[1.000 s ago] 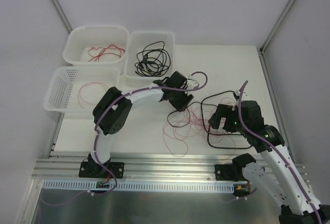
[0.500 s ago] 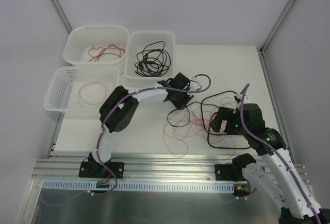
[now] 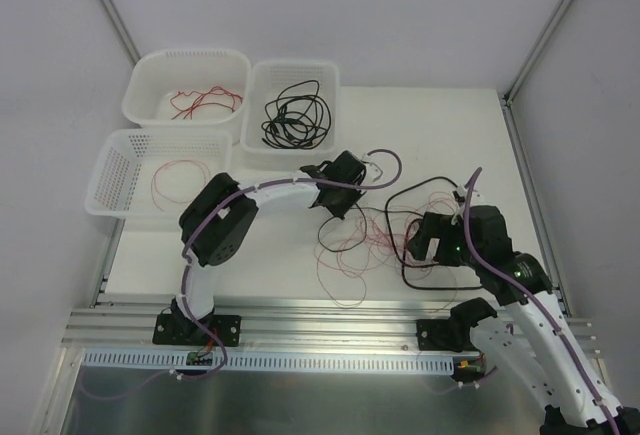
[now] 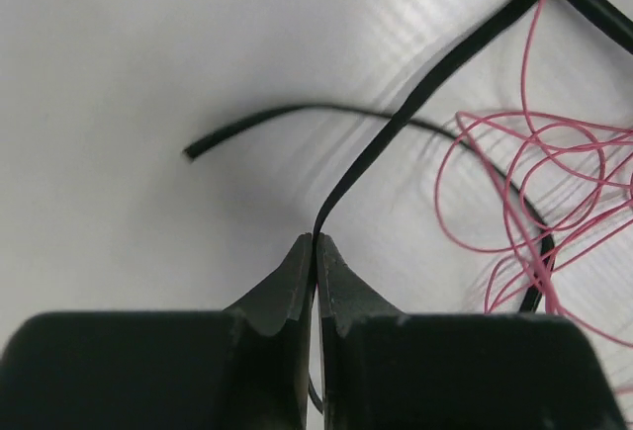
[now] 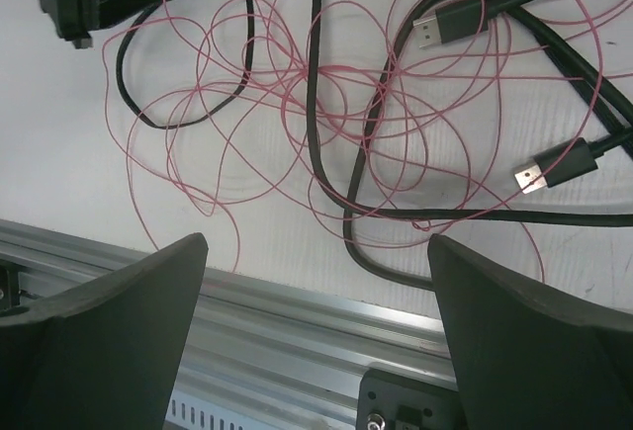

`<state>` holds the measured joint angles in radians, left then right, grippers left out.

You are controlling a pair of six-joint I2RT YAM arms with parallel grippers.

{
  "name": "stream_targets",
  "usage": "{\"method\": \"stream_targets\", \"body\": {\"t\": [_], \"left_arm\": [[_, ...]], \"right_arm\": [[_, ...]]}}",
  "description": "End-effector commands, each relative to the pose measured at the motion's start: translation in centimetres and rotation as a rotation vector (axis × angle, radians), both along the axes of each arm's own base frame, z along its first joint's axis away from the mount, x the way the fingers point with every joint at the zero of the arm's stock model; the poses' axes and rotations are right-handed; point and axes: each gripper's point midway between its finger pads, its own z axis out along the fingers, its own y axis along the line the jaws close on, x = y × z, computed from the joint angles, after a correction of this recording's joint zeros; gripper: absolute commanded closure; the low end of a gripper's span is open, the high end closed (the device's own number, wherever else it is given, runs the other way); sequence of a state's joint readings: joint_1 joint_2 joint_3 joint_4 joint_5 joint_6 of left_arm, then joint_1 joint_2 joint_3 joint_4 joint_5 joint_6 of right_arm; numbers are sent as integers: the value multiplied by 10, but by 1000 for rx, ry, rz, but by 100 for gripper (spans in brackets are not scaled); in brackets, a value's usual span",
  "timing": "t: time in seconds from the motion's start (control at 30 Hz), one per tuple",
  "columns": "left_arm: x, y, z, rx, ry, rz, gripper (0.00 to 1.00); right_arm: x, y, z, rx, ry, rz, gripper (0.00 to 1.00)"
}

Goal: Untangle the cables

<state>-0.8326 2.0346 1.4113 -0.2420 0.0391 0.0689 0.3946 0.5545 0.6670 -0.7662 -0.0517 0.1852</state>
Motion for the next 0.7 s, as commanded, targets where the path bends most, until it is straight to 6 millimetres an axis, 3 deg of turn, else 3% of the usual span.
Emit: {"method": "stream_targets", "body": {"t": [0.0,0.07,0.1,0.17,0.2,0.27,0.3,0.37,0.4,0.47,0.5,0.57,0.67], "left_arm": [[10,45,75,41,-154,227,100],[14,62,109,48,-231,304,100],[10,71,141,21,-264,320,100],[8,83,177,-10,-317,357,100],[3,91,212,-61,-356,372,100],[-3,102,247,-116,-398,404,100],[-9,109,285,-195,-441,420,100],[-21,116,318,-274,-459,424,100],[-31,118,353,-369,-481,408,100],[-44,118,380,-448,-484,375,100],[-52,119,403,-510,-494,354,100],[-61,125,423,-564,-500,358,100],[-64,130,433,-591,-509,373,100]], "right_arm": [[3,12,2,59,-10,18,0],[6,18,1,86,-12,28,0],[5,21,-2,98,-5,41,0],[9,26,-3,115,-1,50,0],[9,29,-3,124,1,63,0],[13,33,-1,136,-10,70,0],[14,33,-2,135,-6,70,0],[18,35,0,134,-22,76,0],[21,35,-2,128,-16,71,1],[26,39,-1,136,-14,79,0],[25,45,1,157,-7,100,0],[30,56,2,181,-4,133,2],[31,67,5,185,2,174,2]]}}
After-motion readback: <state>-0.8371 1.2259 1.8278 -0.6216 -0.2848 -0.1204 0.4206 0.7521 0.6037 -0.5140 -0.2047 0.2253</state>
